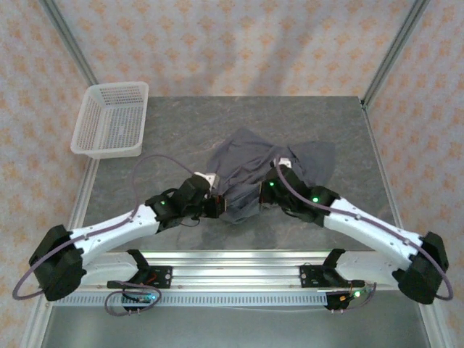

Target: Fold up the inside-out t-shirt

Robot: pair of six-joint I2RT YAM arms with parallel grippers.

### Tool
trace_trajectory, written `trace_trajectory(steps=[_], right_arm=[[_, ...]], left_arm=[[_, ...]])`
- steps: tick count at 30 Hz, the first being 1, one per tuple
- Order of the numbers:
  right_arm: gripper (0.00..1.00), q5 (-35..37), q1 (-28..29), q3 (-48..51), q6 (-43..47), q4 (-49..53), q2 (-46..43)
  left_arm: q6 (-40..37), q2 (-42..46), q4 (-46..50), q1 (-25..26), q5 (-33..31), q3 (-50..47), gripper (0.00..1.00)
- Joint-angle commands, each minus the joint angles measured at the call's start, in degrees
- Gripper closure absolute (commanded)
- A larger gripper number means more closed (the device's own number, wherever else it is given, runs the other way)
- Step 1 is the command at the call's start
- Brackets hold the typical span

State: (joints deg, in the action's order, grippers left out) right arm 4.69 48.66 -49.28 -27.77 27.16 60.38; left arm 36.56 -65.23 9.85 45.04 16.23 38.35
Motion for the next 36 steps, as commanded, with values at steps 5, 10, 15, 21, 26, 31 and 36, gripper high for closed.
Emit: trace_trajectory(steps=[5,10,15,21,26,31,36], right_arm=[[1.0,14.51,-1.6,2.2,0.13,-8.04,-3.22],[1.0,18.08,-3.97,6.51,-1.48,-15.48,-4.64],[0.91,17.66,-5.51,13.86,-4.92,-15.16,-7.92],[0.82,23.22,-5.51,23.66,-22.03,1.04,-19.94],[0.51,25.84,-6.03,28.02,-27.86,9.91,-35.55],[0.36,9.15,-10.0,25.36,-18.31,1.51,-33.43],[0.36,-17.97,-22.77,19.05,-14.46,-3.51,-10.88]], left_arm=[[-16.8,1.69,0.09,7.43,6.78,0.53,0.9],[-19.6,-2.96,3.53,13.51,1.38,2.03,0.63],[-19.27,-8.86,2.02,17.67,-1.99,3.47,0.6],[-16.37,-6.01,-4.0,17.68,-6.95,1.42,0.57],[-17.48,-3.72,-1.67,17.68,-12.0,3.22,0.57],[-16.6,-3.93,-0.88,17.67,-16.4,4.18,0.57],[-16.49,-5.23,-2.58,17.68,-14.7,4.64,0.55]])
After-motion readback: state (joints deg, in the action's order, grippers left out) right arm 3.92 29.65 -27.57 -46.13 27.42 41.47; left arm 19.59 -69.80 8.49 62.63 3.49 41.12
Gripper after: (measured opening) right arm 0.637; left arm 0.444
